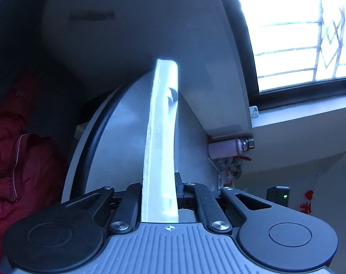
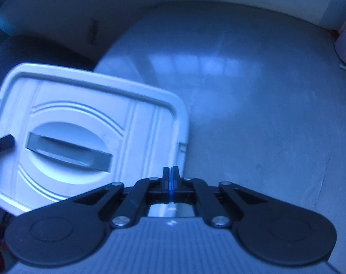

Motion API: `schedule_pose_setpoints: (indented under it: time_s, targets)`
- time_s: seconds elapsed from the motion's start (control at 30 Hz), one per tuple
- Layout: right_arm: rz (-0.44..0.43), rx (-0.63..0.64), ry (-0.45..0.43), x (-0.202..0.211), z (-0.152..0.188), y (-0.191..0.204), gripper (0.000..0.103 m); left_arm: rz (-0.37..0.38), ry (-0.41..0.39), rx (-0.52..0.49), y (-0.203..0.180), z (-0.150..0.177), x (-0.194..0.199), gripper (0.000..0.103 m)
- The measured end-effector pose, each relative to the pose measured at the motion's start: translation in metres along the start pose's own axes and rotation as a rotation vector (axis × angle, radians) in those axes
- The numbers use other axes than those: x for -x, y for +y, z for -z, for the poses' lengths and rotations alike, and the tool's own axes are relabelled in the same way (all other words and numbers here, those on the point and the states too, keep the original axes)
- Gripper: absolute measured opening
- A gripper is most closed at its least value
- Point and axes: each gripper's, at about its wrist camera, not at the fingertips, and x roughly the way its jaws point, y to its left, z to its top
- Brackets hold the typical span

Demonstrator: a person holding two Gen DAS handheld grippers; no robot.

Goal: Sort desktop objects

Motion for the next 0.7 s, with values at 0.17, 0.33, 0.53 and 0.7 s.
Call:
schedule_pose_setpoints:
  time_s: [0.17, 0.33, 0.53, 0.7]
  targets:
    - [-0.015, -0.083, 0.095, -0.033, -0.002, -0.021, 0.006, -0.027, 0.009, -0.007, 0.003, 0.000, 0.002, 0.007]
    - [-0.056, -0.099, 0.143, -0.056, -0.007, -0.021, 0.027, -0.028, 0.005, 0.009, 0.011, -0.003, 0.002, 0.008]
    - [-0.056, -0.103, 0.131, -0.064, -0.018, -0.028, 0.036, -0.030, 0.001, 0.029, 0.018, -0.004, 0.000, 0.008]
    - [-0.129, -0.141, 0.116, -0.070, -0.023, -0.036, 0.036, -0.034, 0.002, 0.053, 0.026, -0.006, -0.001, 0.008]
